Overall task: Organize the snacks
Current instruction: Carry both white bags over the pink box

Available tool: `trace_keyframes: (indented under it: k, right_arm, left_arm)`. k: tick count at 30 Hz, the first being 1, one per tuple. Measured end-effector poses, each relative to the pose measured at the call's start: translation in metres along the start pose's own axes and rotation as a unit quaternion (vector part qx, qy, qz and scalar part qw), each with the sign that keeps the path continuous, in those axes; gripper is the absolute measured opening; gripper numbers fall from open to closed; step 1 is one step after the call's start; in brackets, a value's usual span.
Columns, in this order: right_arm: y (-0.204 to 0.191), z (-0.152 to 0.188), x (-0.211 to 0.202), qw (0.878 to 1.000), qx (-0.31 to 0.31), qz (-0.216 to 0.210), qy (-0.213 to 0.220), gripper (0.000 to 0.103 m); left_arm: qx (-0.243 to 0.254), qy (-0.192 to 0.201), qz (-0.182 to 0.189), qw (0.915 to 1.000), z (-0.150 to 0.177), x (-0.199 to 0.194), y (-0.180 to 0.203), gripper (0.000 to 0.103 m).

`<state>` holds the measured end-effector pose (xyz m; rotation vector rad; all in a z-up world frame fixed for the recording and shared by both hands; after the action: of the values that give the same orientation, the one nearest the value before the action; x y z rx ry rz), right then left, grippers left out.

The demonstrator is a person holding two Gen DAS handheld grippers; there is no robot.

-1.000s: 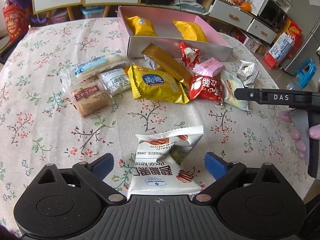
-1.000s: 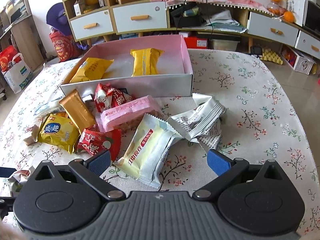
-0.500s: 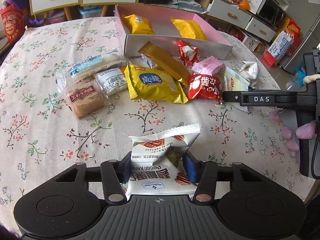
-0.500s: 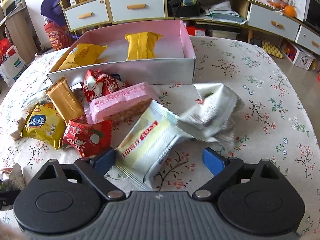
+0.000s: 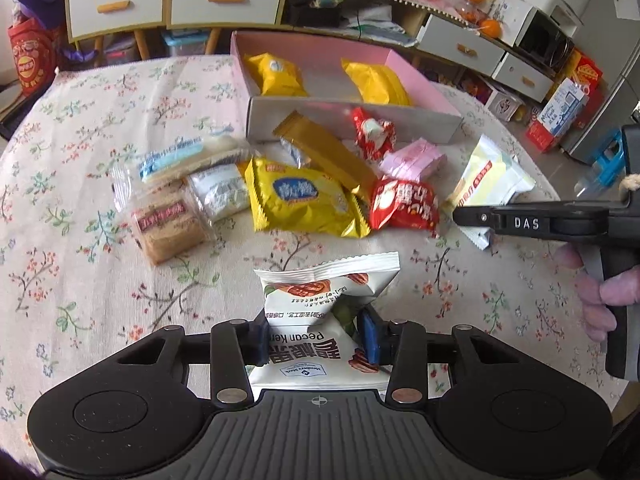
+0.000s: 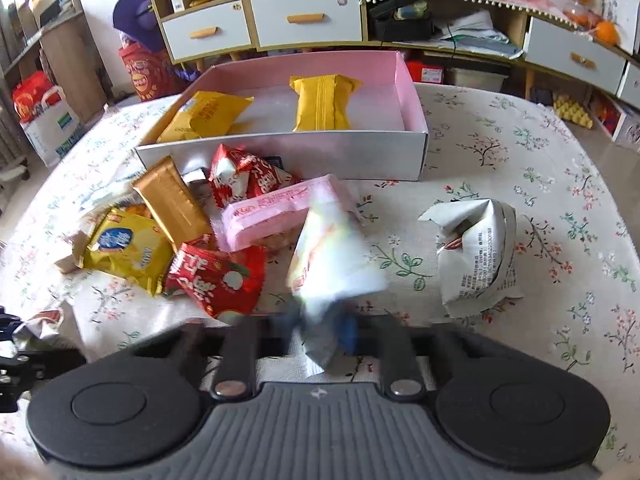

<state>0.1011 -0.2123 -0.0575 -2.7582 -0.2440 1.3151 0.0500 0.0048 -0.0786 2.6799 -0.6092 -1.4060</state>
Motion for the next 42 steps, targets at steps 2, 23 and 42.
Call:
trace_keyframes:
  k: [2, 23, 42]
  right_arm:
    - [0.000, -0.001, -0.001, 1.000, 0.000, 0.001, 0.002, 0.012]
    - [0.010, -0.089, -0.001, 0.998, -0.014, 0.006, 0.058, 0.012]
    - [0.023, -0.114, 0.032, 0.997, 0.015, 0.039, 0.061, 0.071]
  left_arm:
    - [0.000, 0.011, 0.000, 0.9999, -0.006, -0.003, 0.001, 0.039]
    - [0.027, 0.110, 0.001, 0.9936, -0.139, 0.030, 0.037, 0.039]
    - [0.014, 0.137, -0.047, 0.9893, -0.173, 0.084, 0.031, 0.091]
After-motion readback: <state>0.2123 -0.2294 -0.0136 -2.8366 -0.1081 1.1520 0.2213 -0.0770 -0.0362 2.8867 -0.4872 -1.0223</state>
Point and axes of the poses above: each gripper's, at about its wrist camera, not at the fingertips, and x roughly the way its jaws point, y to its right, z to its underside, the point moved 5 cm from there along x, roughly the way its jaws point, and after that the axes turned 2 degrees about y, right-handed, at the moved point
